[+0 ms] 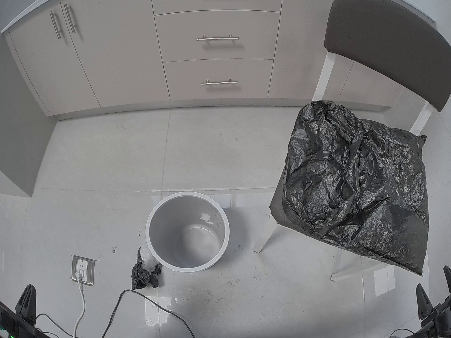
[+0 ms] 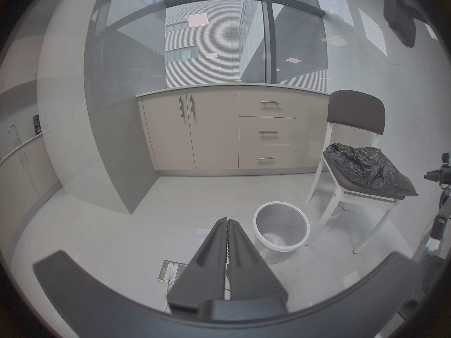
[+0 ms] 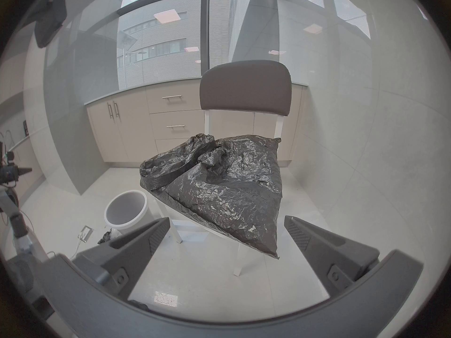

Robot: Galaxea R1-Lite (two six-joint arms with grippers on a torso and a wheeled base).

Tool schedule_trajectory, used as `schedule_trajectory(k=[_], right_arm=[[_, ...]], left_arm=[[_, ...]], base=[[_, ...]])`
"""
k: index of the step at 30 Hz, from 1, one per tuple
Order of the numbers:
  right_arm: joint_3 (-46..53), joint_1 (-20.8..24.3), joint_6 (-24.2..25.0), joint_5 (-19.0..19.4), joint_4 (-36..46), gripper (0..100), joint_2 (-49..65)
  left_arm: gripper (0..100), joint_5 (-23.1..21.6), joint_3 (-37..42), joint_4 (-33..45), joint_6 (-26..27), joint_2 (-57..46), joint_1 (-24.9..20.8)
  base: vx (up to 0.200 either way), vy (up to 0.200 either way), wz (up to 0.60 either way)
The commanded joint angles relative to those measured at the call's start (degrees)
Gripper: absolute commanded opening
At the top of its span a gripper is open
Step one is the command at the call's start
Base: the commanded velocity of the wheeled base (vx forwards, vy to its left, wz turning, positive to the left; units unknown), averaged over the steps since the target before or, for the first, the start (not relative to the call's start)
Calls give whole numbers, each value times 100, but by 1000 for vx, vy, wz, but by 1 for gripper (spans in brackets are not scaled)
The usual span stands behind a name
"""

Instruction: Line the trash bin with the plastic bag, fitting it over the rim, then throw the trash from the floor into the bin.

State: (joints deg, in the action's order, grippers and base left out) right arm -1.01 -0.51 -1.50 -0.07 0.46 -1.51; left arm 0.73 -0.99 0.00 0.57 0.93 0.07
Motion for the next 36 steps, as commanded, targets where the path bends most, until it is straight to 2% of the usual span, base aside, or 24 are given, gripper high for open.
schedule_trajectory(k=[1,6,7,9,10,11,14,17,24,34,36], right_arm=[[75,-10,-70,-10,-2,100,-16],[75,-10,-35,-10,-11,100,-7],[75,-10,-35,-10,-11,100,2],[75,-10,-35,-10,-11,100,11],[75,-10,-52,-1,-11,100,11],[75,-2,-52,7,-2,100,19],[75,-2,-52,-1,-11,100,54],[75,16,-52,-1,-11,100,125],[75,34,-52,-1,-11,100,151],[75,34,-43,-10,-20,100,151],[-189,51,88,-45,-205,100,90]], left_arm=[[0,-20,99,-9,31,-93,1],[0,-12,20,-53,4,-93,10],[0,-82,-341,-123,-110,-5,-51],[0,-3,-1923,-176,-857,1006,-289],[0,32,-2397,-62,-1244,1472,-403],[0,67,-2872,141,-1411,1700,-438],[0,41,-3619,949,-1358,1894,-508],[0,15,-3628,1389,-1358,1841,-517],[0,-12,-3347,1441,-1437,1797,-526],[0,-293,-3153,1441,-1446,1832,-526],[0,-293,-3188,1441,-1446,1867,-526]], base=[[0,0,0],[0,0,0],[0,0,0],[0,0,0],[0,0,0],[0,0,0],[0,0,0],[0,0,0],[0,0,0],[0,0,0],[0,0,0]])
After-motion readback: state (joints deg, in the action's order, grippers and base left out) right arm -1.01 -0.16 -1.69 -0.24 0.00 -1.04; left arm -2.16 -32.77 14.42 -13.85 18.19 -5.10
